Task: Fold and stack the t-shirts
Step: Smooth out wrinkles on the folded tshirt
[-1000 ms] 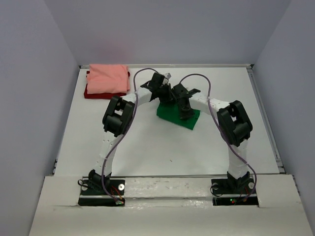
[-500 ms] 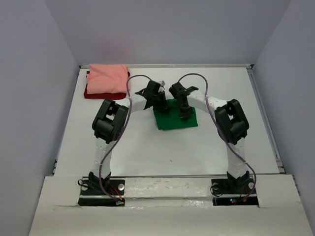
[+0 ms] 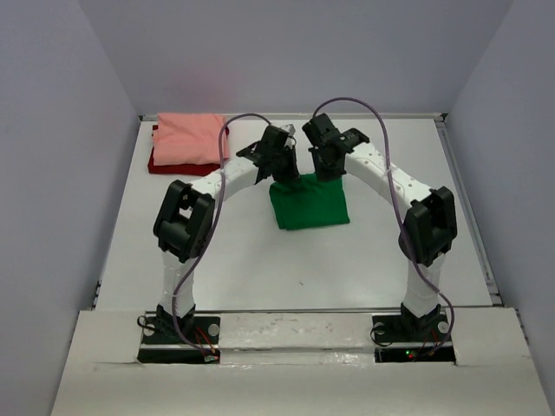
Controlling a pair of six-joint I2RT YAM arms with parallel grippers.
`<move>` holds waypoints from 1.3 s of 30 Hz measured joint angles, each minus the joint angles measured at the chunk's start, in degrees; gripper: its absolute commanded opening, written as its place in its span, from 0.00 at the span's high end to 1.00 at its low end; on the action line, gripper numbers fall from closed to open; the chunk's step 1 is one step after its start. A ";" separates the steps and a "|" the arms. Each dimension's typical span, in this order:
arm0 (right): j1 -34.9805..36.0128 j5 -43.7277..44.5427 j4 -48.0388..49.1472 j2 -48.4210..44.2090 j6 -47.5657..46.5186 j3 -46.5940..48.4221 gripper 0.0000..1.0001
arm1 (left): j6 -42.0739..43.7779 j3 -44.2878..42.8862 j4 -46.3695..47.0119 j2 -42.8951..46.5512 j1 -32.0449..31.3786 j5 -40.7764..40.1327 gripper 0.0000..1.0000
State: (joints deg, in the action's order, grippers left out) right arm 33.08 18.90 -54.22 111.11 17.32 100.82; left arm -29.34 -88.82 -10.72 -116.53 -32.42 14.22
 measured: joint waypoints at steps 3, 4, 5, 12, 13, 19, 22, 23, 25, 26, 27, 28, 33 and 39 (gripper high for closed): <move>0.00 0.20 -0.24 -0.09 -1.07 4.44 1.00 | 0.35 -1.79 -0.76 2.21 -0.55 -1.16 1.00; 0.00 0.22 -0.42 0.11 -1.38 5.51 1.00 | 0.37 -2.05 -0.85 2.69 -0.57 -1.29 1.00; 0.00 0.35 -0.90 0.66 -1.53 6.67 1.00 | 0.44 -2.25 -0.87 3.28 -0.63 -1.57 1.00; -0.13 0.57 -0.83 10.34 -2.34 11.39 1.00 | 1.14 -2.27 -2.84 3.93 -0.92 -2.49 1.00; -0.15 0.55 -0.85 11.23 -2.40 11.61 1.00 | 1.25 -2.27 -2.86 3.93 -0.92 -2.54 1.00; -1.62 0.37 -1.09 17.29 -2.95 15.37 1.00 | 1.27 -2.27 -3.80 3.65 -0.48 -2.64 1.00; -3.17 0.76 -1.11 18.62 -3.50 17.25 1.00 | 1.49 -2.27 -3.72 3.63 -0.61 -2.38 1.00; -3.85 0.92 -1.03 19.08 -3.67 17.90 1.00 | 1.51 -2.27 -3.67 3.54 -0.63 -2.25 1.00; -5.03 1.29 -1.01 20.00 -4.04 18.84 1.00 | 1.68 -2.27 -3.63 3.19 -0.66 -2.21 1.00; -5.49 1.33 -1.01 20.46 -4.13 19.15 1.00 | 1.77 -2.27 -3.63 2.93 -0.66 -2.21 1.00; -5.97 1.31 -0.96 20.96 -4.26 19.32 1.00 | 1.84 -2.27 -3.65 2.58 -0.76 -2.19 1.00; -6.36 1.29 -0.96 21.27 -4.31 19.37 1.00 | 1.88 -2.29 -3.63 2.23 -0.87 -2.14 1.00; -8.17 0.83 -1.11 23.04 -4.74 19.96 1.00 | 1.84 -2.29 -3.67 -0.17 -0.87 -1.97 1.00; -9.18 -2.01 -0.20 28.06 -5.53 22.34 1.00 | 1.84 -2.89 -3.78 -0.85 -0.90 -1.79 1.00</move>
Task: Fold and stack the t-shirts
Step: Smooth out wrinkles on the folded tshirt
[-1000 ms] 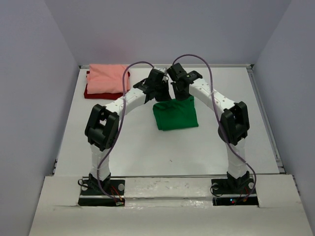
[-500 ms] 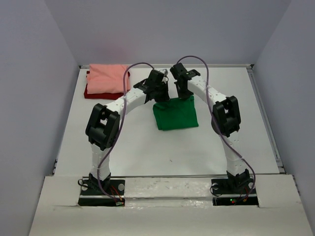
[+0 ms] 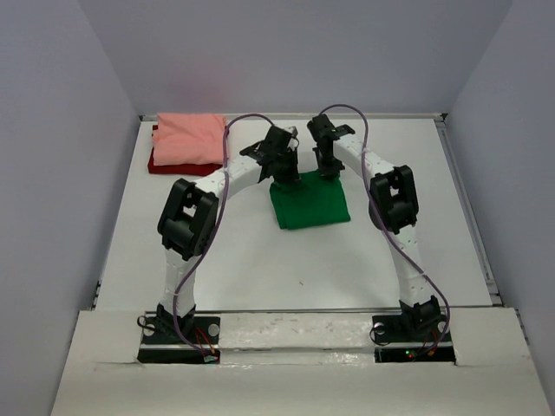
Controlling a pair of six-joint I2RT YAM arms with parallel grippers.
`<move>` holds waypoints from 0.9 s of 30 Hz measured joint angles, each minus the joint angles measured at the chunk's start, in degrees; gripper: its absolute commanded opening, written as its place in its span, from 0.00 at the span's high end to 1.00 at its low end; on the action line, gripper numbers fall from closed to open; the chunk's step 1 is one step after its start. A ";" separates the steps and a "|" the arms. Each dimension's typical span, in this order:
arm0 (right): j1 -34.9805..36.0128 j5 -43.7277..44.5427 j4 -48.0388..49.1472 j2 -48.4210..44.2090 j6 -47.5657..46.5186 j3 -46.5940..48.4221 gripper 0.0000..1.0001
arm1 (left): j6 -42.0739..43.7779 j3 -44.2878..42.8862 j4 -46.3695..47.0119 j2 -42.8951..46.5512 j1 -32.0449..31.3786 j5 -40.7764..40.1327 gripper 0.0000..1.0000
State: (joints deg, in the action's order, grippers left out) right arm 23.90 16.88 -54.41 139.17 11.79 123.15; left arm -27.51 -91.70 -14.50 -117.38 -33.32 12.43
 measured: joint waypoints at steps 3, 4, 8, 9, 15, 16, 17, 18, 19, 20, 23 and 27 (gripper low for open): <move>-0.33 -1.68 0.35 0.55 -0.55 1.07 1.00 | 0.04 -1.62 -0.26 0.00 0.02 -0.35 1.00; -0.37 -2.38 0.39 0.87 -0.79 1.49 1.00 | 0.04 -1.88 -0.31 0.00 0.02 -0.46 1.00; -0.72 -3.72 0.44 1.20 -1.09 2.03 1.00 | 0.09 -2.29 -0.55 0.00 0.04 -1.07 1.00; -0.85 -3.93 0.44 1.20 -1.09 2.03 1.00 | 0.11 -2.29 -0.85 0.00 0.07 -1.31 1.00; -0.98 -4.04 0.59 1.11 -1.53 1.88 1.00 | 0.02 -2.29 -1.18 -0.46 1.14 -1.70 1.00; -0.98 -4.04 0.61 1.09 -1.55 1.86 1.00 | 0.02 -2.29 -1.16 -0.70 1.25 -1.73 1.00; -0.98 -4.04 0.66 1.09 -1.55 1.84 1.00 | 0.00 -2.32 -1.14 -1.16 1.49 -1.70 1.00; -0.98 -4.04 0.70 1.07 -1.55 1.79 1.00 | 0.00 -2.43 -1.18 -1.97 1.70 -1.75 1.00; -0.98 -4.07 0.79 0.98 -1.55 1.68 1.00 | -0.02 -2.54 -1.14 -2.86 1.97 -1.81 1.00; -0.98 -4.04 0.87 0.87 -1.55 1.51 1.00 | -0.04 -2.58 -1.20 -3.78 2.12 -1.90 1.00; -0.98 -4.02 1.11 0.68 -1.55 1.20 1.00 | -0.55 -3.13 -1.97 -6.62 3.10 -2.19 1.00; -0.98 -4.13 1.46 0.44 -1.55 0.79 1.00 | -1.86 -4.35 -2.08 -8.24 4.48 -2.05 1.00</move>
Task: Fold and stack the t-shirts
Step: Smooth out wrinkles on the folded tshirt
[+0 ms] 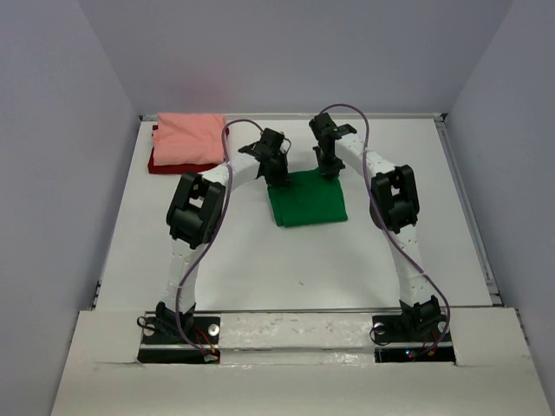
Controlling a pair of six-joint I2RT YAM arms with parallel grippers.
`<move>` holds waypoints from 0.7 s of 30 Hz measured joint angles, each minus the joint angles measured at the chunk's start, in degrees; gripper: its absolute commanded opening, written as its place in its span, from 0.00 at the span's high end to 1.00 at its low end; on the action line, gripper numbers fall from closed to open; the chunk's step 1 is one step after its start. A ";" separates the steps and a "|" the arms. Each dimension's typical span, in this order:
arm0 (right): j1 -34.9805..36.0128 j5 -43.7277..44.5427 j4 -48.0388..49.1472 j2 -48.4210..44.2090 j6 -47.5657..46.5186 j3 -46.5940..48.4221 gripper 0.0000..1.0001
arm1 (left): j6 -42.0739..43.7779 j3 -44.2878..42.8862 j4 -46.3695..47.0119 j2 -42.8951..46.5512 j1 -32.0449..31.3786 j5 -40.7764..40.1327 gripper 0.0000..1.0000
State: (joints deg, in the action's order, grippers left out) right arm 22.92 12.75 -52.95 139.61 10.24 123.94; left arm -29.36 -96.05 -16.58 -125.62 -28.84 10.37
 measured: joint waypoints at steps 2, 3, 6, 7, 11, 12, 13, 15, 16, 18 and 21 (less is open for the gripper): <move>0.00 -0.17 0.11 -0.02 0.00 -0.04 1.00 | -0.26 -0.59 0.04 -0.17 0.57 -0.42 1.00; 0.00 -0.28 0.22 -0.02 0.02 -0.13 1.00 | -0.46 -0.90 0.04 -0.37 0.87 -0.52 1.00; 0.00 -0.57 1.03 -0.48 0.04 -1.09 1.00 | -1.36 -1.70 0.90 -1.60 2.10 -0.46 1.00; 0.00 -0.59 1.25 -0.55 0.04 -1.33 1.00 | -1.62 -2.03 1.01 -2.01 2.49 -0.26 1.00; 0.00 -0.57 2.34 -1.07 0.02 -2.49 1.00 | -2.05 -3.69 2.60 -3.76 3.72 1.25 1.00; 0.00 -0.57 2.45 -1.16 0.02 -2.60 1.00 | -2.05 -3.82 3.10 -3.98 3.91 1.68 1.00; 0.00 -0.57 2.47 -1.16 0.02 -2.62 1.00 | -2.05 -3.82 3.45 -4.04 4.07 1.88 1.00; 0.00 -0.57 2.47 -1.16 0.00 -2.62 1.00 | -2.03 -3.72 4.20 -4.07 4.24 2.36 1.00; 0.00 -0.57 2.47 -1.16 0.00 -2.62 1.00 | -1.99 -3.56 4.52 -4.07 4.24 2.45 1.00; 0.00 -0.57 2.47 -1.16 -0.02 -2.60 1.00 | -1.97 -2.69 6.05 -4.07 4.26 2.69 1.00; 0.00 -0.59 2.40 -1.09 -0.17 -2.47 1.00 | -1.79 -2.25 7.21 -4.07 4.46 3.21 1.00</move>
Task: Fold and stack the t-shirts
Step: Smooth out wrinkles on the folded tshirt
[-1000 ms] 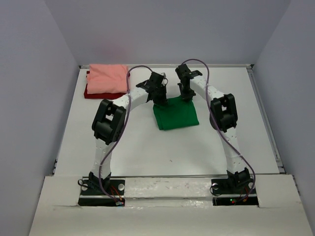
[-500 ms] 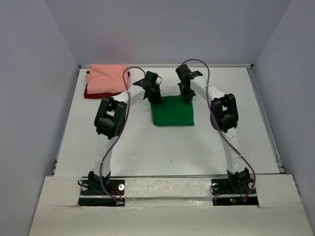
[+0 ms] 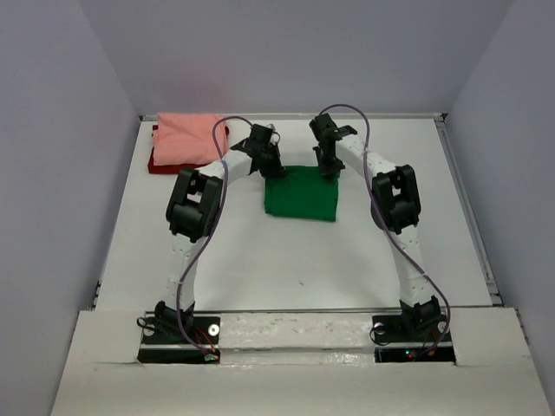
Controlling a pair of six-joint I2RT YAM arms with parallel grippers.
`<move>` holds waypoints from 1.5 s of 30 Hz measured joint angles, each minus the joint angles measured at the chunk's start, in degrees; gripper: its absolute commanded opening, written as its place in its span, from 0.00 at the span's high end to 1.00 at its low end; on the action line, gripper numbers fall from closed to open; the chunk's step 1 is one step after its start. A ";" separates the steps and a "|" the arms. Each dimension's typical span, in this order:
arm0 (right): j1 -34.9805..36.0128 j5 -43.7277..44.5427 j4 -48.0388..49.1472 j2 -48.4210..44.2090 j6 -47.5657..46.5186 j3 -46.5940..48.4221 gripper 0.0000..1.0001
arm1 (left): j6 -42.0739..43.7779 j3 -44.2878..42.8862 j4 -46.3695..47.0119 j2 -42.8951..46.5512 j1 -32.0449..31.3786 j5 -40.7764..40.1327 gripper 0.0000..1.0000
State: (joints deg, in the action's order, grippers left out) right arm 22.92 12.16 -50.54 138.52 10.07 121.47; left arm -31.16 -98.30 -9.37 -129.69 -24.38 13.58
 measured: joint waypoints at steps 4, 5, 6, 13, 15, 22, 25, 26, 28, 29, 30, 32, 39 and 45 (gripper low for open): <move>0.00 0.04 -0.42 0.37 -0.11 0.68 1.00 | -0.04 0.98 1.11 0.44 0.13 0.48 1.00; 0.00 0.09 -0.42 0.37 -0.11 0.68 1.00 | -0.13 1.97 1.64 0.98 0.11 0.35 1.00; 0.00 0.26 -0.42 0.37 -0.11 0.68 1.00 | -0.26 2.78 1.86 1.64 0.09 0.15 1.00; 0.00 1.27 -0.39 0.31 -0.74 0.68 0.89 | -0.15 10.14 -0.09 11.58 -0.37 -3.80 0.64; 0.00 1.73 -0.37 0.26 -1.09 0.68 0.86 | 0.35 10.21 -0.31 14.60 -0.35 -4.52 0.61; 0.00 3.02 -0.50 -0.28 -2.43 0.61 0.73 | 2.99 10.21 0.20 26.97 -0.31 -6.45 0.36; -0.02 3.67 -0.63 -1.29 -2.78 0.13 0.66 | 4.39 10.21 0.09 30.03 -0.22 -6.56 0.25; -0.02 3.96 -0.63 -1.92 -2.82 -0.26 0.63 | 4.85 10.21 0.04 30.60 0.02 -6.16 0.22; 0.02 4.63 -0.92 -4.11 -2.97 -1.46 0.61 | 5.33 10.36 -0.04 30.86 0.37 -4.79 0.20; 0.02 5.03 -1.29 -5.86 -3.15 -2.12 0.60 | 5.42 10.80 -0.17 30.86 0.83 -3.82 0.20; 0.02 5.35 -1.44 -7.17 -3.26 -2.75 0.60 | 5.49 11.80 -0.28 30.86 1.42 -2.45 0.20; 0.28 6.10 -1.73 -11.61 -3.28 -4.28 0.60 | 5.53 13.51 -0.83 30.84 2.86 -0.61 0.20; 0.81 6.34 -1.46 -29.42 -2.14 -8.31 0.60 | 5.51 16.33 -1.55 28.46 10.21 10.47 0.13; 1.14 4.81 -1.33 -38.75 -1.05 -14.34 0.60 | 5.44 17.40 2.21 22.05 16.35 25.44 0.09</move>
State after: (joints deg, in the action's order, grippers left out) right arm 24.05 16.97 -51.88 99.77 9.02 107.13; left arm -25.71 -80.90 -7.16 -107.63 -8.03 39.03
